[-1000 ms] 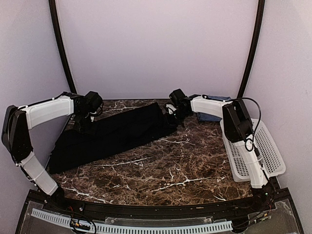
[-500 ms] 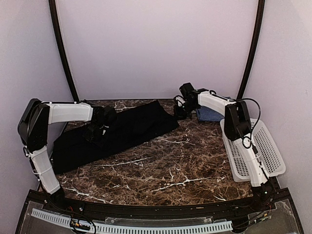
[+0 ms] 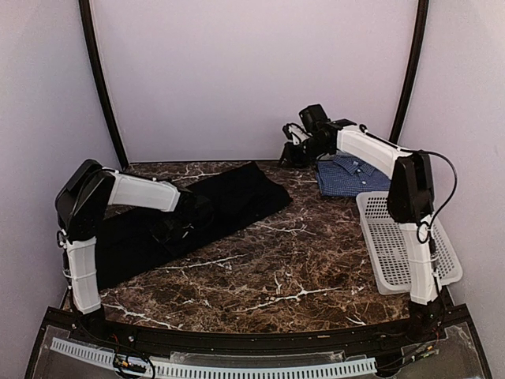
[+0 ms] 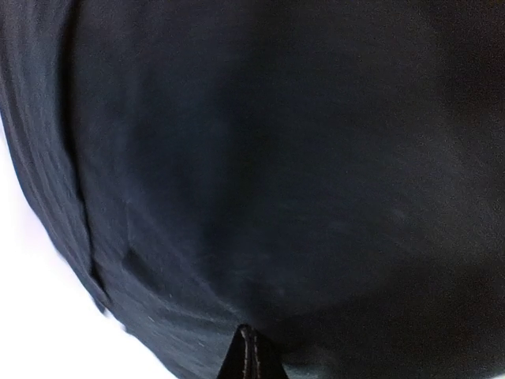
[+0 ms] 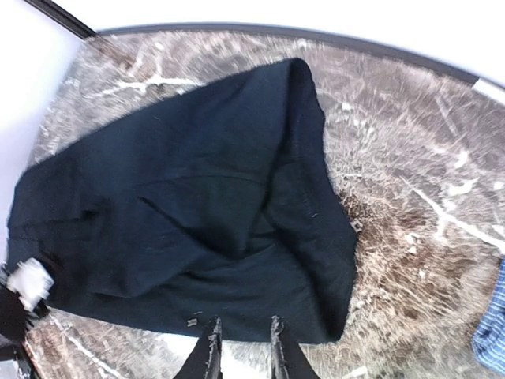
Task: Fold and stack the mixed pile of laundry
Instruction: Rotate the rectangle-folded T-shirt at the center of the board.
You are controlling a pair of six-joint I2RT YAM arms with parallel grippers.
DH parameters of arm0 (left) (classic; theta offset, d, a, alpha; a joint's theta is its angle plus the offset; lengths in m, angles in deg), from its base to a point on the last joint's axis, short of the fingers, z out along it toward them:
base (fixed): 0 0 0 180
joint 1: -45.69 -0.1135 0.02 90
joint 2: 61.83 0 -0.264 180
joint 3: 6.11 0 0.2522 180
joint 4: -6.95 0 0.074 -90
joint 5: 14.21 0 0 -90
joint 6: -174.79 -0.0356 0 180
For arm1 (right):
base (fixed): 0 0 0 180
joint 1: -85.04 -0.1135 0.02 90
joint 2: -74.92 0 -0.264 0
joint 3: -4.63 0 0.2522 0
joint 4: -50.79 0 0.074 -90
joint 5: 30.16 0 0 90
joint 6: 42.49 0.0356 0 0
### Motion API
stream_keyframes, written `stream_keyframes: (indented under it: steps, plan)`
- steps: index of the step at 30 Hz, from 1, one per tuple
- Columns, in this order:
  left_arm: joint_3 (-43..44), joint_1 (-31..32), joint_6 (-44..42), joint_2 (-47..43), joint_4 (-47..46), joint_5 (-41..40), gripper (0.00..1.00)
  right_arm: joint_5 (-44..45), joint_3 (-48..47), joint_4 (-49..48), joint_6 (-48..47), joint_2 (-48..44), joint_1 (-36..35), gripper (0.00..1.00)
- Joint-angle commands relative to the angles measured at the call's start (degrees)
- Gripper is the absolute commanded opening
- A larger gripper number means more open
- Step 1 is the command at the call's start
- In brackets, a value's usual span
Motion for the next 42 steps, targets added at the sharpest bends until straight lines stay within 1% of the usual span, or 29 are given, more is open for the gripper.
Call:
stream_keyframes:
  steps: [1, 6, 11, 14, 17, 21, 22, 24, 27, 30, 32, 36, 39, 42]
  plan:
    - [4.36, 8.89, -1.17, 4.49, 0.68, 12.34, 0.01, -0.32, 5.54, -2.47, -0.69, -5.54, 0.78, 0.19]
    - [12.95, 13.95, 1.26, 6.5, 3.27, 20.67, 0.01, 0.18, 13.36, -4.79, -0.64, -9.88, 1.57, 0.19]
    - [26.42, 17.93, 3.99, 8.86, 5.08, 28.83, 0.04, 0.3, 18.41, -6.27, -0.77, -11.6, 1.73, 0.19]
    - [31.91, 18.08, 4.44, 8.21, 5.82, 31.17, 0.05, -1.34, 20.67, -6.84, -0.77, -11.99, 1.69, 0.19]
    - [33.67, 17.13, 4.06, 4.27, 4.97, 32.27, 0.06, -2.29, 22.95, -8.24, -0.51, -11.68, 0.52, 0.19]
    - [30.15, 11.61, 6.02, -3.51, -0.73, 35.22, 0.07, -2.37, 21.86, -8.68, 0.1, -8.71, -3.41, 0.19]
    - [27.69, 9.16, 7.08, -4.9, -2.43, 34.34, 0.07, -2.34, 20.8, -8.62, 0.29, -7.57, -4.33, 0.19]
    - [24.1, 6.22, 7.8, -9.75, -3.91, 32.6, 0.08, -1.59, 18.33, -7.98, 0.49, -4.79, -6.1, 0.18]
    - [18.5, 3.52, 7.35, -13.5, -5.02, 30.62, 0.09, -0.53, 14.5, -6.39, 0.96, -1.18, -7.69, 0.17]
    - [14.92, 3.09, 6.71, -16.19, -5.38, 27.58, 0.1, 2.72, 12.22, -4.21, 1.5, 1.74, -8.4, 0.15]
    - [12.29, 3.08, 5.95, -17.26, -5.92, 26.65, 0.1, 5.13, 13.18, -4.61, 1.41, 2.39, -8.7, 0.14]
    - [6.32, 3.39, 5.32, -19.58, -8.86, 27.7, 0.11, 8.86, 11.97, -1.76, -1.73, 4.96, -8.69, 0.13]
    - [3.1, 5.2, 5.87, -19.82, -9.95, 26.84, 0.12, 12.66, 7.79, 1.84, -4.61, 9.12, -8.6, 0.13]
    - [1.91, 7.88, 6.5, -18.64, -9.13, 24.9, 0.13, 16.39, 1.91, 5.53, -6.46, 13.02, -7.97, 0.13]
